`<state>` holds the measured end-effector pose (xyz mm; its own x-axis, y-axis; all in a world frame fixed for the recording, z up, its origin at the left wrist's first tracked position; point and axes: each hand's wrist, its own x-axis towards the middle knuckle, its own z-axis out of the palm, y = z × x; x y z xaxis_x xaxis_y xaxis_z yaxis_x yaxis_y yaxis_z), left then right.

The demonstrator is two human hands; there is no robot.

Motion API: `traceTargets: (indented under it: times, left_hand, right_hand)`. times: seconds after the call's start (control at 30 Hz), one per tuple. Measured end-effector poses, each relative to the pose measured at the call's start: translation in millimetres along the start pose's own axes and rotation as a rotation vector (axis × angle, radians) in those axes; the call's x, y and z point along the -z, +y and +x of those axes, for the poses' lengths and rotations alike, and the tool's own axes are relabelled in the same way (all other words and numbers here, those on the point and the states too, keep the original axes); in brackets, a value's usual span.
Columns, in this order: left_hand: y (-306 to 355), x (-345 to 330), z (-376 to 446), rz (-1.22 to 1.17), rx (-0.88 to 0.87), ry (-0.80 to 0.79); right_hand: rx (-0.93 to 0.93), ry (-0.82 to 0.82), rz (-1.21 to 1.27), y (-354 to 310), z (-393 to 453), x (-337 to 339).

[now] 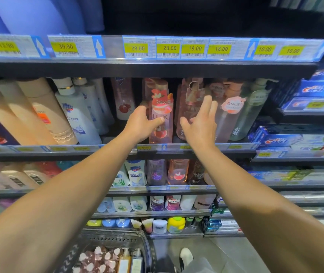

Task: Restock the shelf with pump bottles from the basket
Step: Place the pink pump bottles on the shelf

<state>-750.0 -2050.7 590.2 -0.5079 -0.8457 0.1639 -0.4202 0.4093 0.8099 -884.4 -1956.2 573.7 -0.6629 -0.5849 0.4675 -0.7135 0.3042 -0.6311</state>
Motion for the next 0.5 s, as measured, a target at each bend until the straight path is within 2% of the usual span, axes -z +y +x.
traceTargets:
  times: [0.1, 0.23, 0.5]
  left_hand:
    - [0, -2, 1, -0.015, 0.016, 0.012]
    - [2, -6, -2, -0.035, 0.025, 0.033]
    - [3, -9, -1, -0.047, 0.094, 0.0]
  right_hand:
    - [-0.019, -0.034, 0.012, 6, -13, 3]
    - [0.043, -0.055, 0.052, 10, -35, 9]
    - [0.036, -0.206, -0.048, 28, -71, 24]
